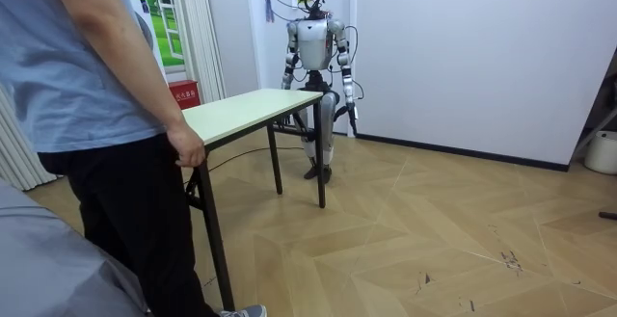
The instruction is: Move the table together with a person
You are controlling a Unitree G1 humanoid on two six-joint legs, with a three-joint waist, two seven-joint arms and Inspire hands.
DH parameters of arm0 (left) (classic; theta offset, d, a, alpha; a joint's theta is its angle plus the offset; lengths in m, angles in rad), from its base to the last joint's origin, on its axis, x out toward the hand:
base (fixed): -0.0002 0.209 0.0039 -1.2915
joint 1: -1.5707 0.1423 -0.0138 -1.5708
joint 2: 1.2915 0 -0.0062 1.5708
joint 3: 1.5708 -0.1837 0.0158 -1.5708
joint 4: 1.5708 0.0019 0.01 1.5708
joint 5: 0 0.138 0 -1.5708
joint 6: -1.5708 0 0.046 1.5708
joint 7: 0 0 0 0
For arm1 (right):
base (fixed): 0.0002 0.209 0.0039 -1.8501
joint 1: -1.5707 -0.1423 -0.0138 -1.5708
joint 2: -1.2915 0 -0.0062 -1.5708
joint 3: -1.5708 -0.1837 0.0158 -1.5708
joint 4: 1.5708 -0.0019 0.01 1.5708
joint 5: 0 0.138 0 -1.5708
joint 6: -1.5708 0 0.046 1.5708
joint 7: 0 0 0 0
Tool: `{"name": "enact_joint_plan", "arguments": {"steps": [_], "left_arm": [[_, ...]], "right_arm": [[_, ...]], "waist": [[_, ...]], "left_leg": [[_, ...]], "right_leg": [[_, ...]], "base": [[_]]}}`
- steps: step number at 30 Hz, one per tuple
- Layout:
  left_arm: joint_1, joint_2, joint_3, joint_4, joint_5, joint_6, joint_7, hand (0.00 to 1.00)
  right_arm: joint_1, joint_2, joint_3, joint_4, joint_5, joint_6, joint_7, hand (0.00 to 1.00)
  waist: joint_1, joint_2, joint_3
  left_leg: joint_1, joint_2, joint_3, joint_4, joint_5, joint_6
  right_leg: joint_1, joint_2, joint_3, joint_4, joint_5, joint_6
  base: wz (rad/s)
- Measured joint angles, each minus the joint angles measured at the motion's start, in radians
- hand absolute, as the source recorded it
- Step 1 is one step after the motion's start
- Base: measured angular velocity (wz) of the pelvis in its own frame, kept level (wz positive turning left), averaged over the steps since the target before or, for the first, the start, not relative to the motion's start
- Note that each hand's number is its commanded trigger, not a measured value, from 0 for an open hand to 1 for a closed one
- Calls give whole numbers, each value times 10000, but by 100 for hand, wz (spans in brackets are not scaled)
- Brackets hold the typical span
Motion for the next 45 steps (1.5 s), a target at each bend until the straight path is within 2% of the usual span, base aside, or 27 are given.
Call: {"name": "enact_joint_plan", "arguments": {"steps": [4,7,8,10,15,18,21,26,30,35,40,45], "left_arm": [[105,19,-41,-542,-704,2,-592,0],[199,31,-350,-903,-1083,4,-1017,0],[253,21,-457,-1125,-1128,30,-1143,0],[430,-6,-636,-1516,-1500,36,-1393,0],[1055,-29,-1142,-3351,-2381,62,-1822,0],[1459,-1,-1617,-4672,-2760,63,-2087,0],[1558,40,-2037,-5452,-3078,65,-2509,0],[1793,52,-2585,-6700,-3816,68,-2554,0],[1867,102,-3074,-7448,-4754,104,-2730,0],[1716,129,-3298,-7928,-5022,117,-3064,0],[1630,189,-3577,-8326,-5043,154,-3200,0],[1534,232,-3560,-9124,-5611,238,-3222,0]], "right_arm": [[129,-1,-193,-1100,221,-54,549,0],[209,23,-133,-1660,448,-51,848,0],[327,37,-110,-1981,585,-38,981,0],[632,45,-28,-2595,1012,-13,1103,0],[1719,86,278,-4377,2248,-7,1494,0],[1999,177,563,-5472,2578,-7,1737,0],[2251,169,781,-6272,3109,-7,1840,0],[2326,177,1265,-6910,3924,-5,2151,0],[2445,88,1702,-7812,4285,2,2258,0],[2437,-2,2045,-8686,4483,-3,2399,0],[2326,-37,2065,-8687,4489,-3,2425,0],[2182,-100,2015,-8698,4602,-3,2468,0]], "waist": [[-16,38,-2],[-25,33,-1],[-20,35,-36],[7,35,-42],[251,50,-40],[196,20,-30],[180,19,-25],[163,8,-14],[153,25,6],[154,18,1],[133,10,8],[128,-5,24]], "left_leg": [[-56,0,-3,85,1,0],[-103,-1,-28,91,1,0],[-133,0,-26,84,1,0],[-230,2,-26,100,1,0],[-261,-2,-20,151,3,0],[-241,-2,-20,159,4,-1],[-227,-3,-21,171,4,-1],[-246,-2,-29,124,1,0],[-252,-2,-33,116,2,-1],[-238,-1,-34,172,2,-1],[-237,-6,-40,187,3,0],[-245,-6,-39,193,5,-3]], "right_leg": [[28,-7,-18,-13,0,0],[-49,-8,-46,-12,0,0],[-105,-7,-30,-5,0,0],[-130,-7,-14,19,0,0],[-166,-15,15,4,0,0],[-130,-16,9,-4,0,1],[-112,-18,43,-2,0,1],[-120,-9,93,8,0,1],[-128,-8,97,13,0,0],[-120,-8,98,10,0,1],[-152,-3,265,-2,0,1],[-189,6,367,-8,0,0]], "base": [[1],[2],[0],[0],[0],[0],[0],[0],[0],[0],[0],[0]]}}
